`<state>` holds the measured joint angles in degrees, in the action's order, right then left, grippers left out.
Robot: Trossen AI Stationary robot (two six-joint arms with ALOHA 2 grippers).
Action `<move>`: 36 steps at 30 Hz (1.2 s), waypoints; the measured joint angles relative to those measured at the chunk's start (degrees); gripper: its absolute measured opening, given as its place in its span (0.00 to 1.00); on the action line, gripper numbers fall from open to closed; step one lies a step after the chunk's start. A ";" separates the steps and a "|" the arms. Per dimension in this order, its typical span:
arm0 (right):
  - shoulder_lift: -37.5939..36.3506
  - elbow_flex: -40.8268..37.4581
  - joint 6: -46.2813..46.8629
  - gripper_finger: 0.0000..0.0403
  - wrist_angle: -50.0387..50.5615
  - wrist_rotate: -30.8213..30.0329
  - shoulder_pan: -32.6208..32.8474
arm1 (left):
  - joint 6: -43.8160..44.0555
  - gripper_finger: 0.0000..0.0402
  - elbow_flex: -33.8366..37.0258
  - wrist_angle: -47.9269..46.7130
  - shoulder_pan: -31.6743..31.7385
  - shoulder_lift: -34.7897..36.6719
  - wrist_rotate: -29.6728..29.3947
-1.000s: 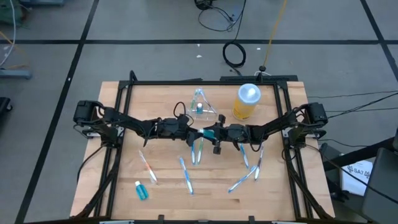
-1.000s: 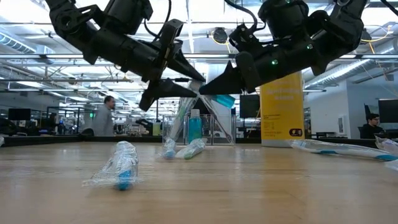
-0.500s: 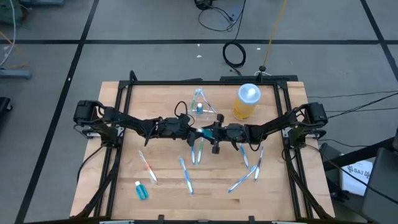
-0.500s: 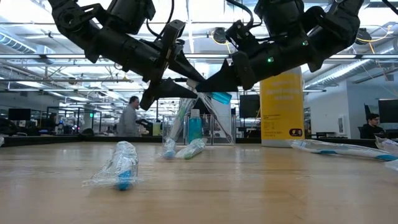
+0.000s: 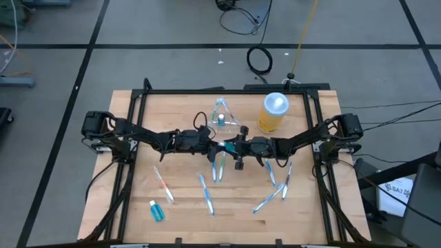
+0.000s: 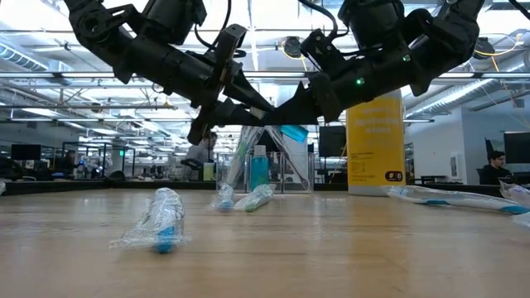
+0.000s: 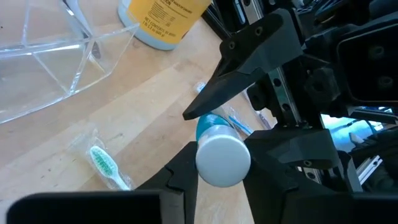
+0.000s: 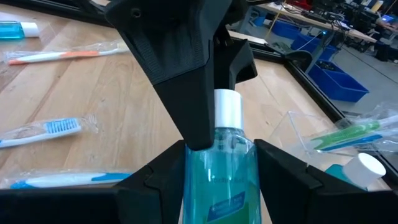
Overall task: Pick & Place toothbrushing station
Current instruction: Put the blue mouthwash into the middle compartment of the transparent organizer
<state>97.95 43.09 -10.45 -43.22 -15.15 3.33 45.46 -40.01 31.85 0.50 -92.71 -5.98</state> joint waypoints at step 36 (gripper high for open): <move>-6.09 0.02 -0.96 0.60 7.55 -12.62 4.02 | -7.64 0.23 -0.82 -3.82 4.62 4.52 3.33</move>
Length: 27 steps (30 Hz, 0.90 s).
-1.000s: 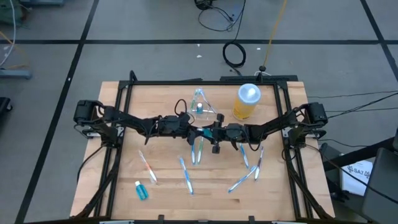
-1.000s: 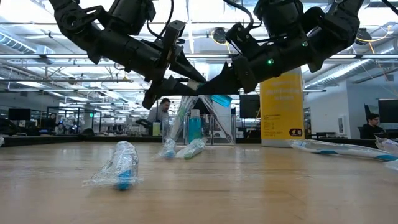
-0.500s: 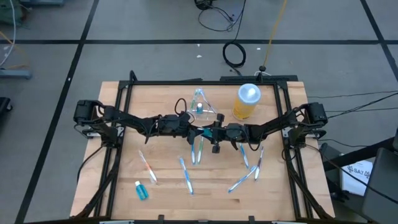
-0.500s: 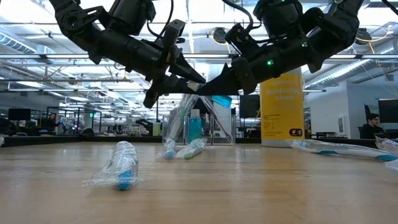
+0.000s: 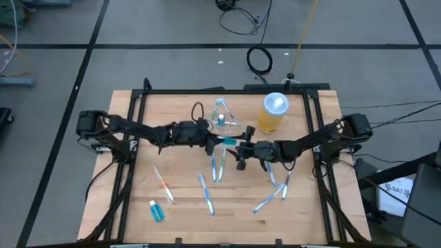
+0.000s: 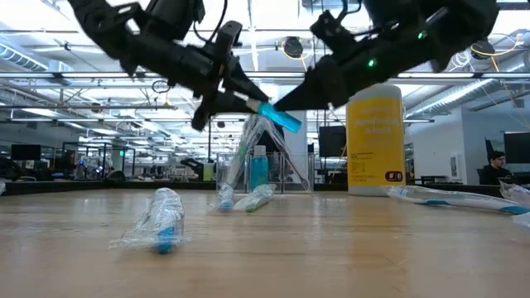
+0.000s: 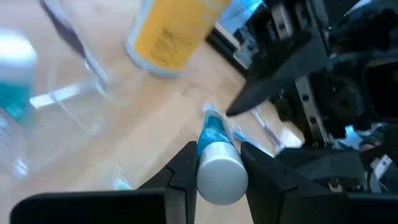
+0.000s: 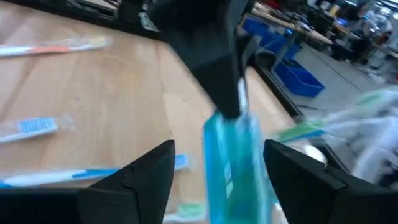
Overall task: Pick & Place toothbrushing station
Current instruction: Put the blue mouthwash into the middle compartment of the transparent organizer
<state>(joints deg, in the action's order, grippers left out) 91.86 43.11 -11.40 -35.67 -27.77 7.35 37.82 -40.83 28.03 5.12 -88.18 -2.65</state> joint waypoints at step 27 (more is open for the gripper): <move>-15.11 -0.67 18.23 0.61 28.56 -1.98 1.40 | -37.01 0.23 -35.38 -54.82 11.69 -9.35 -1.09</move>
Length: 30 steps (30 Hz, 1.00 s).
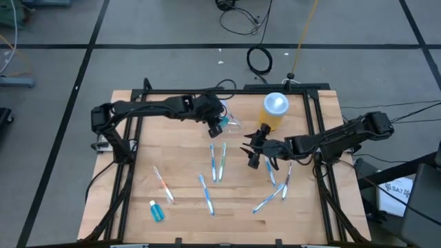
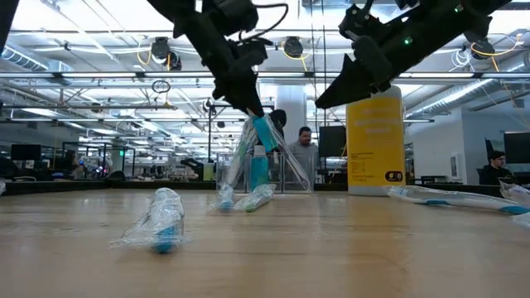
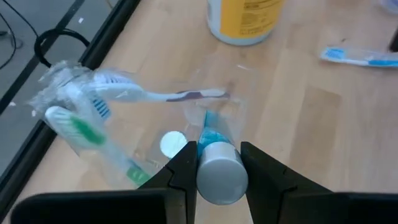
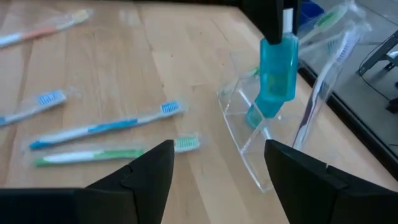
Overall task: Pick & Place toothbrushing station
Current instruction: Put the blue mouthwash into the middle compartment of the transparent organizer, then put the blue toothbrush into the right compartment of the transparent organizer
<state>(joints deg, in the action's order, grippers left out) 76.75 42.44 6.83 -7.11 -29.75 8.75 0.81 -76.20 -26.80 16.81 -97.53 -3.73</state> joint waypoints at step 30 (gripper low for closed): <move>0.02 -2.22 -0.41 0.60 -1.67 0.01 -0.13 | -8.62 0.46 0.00 3.58 0.42 -6.98 -6.64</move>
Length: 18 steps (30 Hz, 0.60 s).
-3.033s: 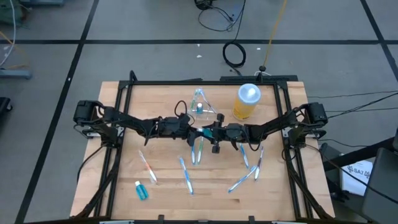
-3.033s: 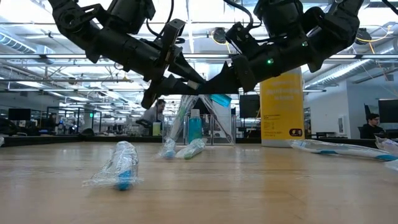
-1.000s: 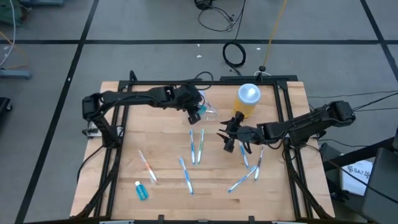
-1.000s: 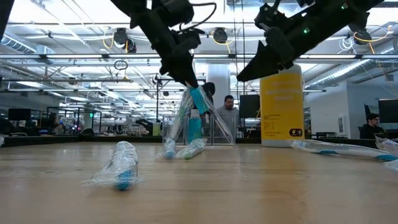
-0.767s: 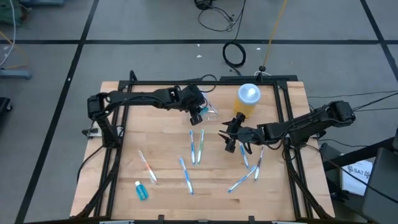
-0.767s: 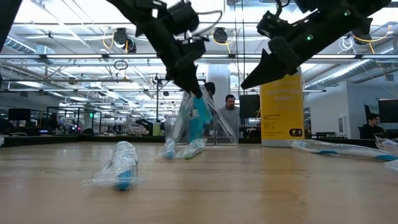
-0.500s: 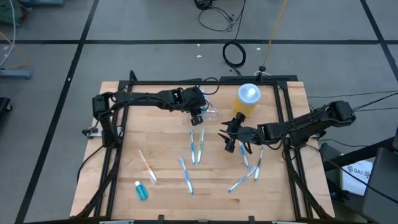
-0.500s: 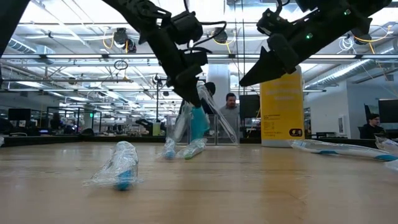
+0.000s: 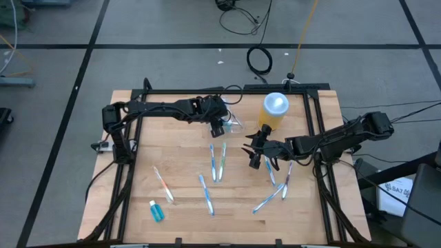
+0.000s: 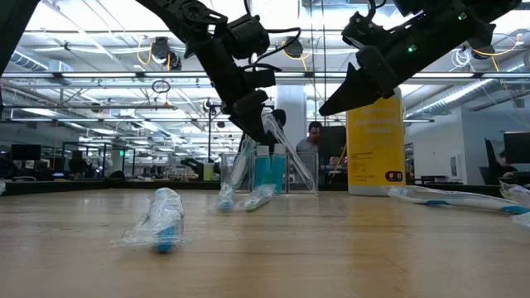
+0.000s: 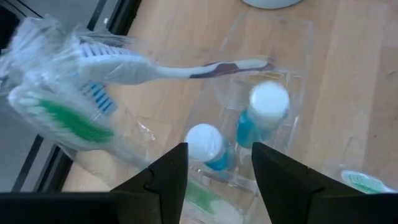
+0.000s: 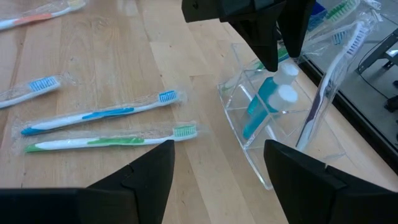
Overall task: Pick & Place toothbrushing station
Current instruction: Put the blue toothbrush into the right compartment of the transparent organizer
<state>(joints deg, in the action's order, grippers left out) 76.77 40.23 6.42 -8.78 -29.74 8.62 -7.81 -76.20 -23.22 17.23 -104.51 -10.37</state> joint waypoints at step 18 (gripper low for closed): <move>0.00 0.08 7.39 0.59 -1.71 2.67 1.18 | 6.43 0.46 0.65 -11.37 -2.22 18.21 3.62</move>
<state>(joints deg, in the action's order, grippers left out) 76.77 40.31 13.81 -10.49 -27.07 9.81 -1.38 -75.55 -34.60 15.02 -86.30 -6.76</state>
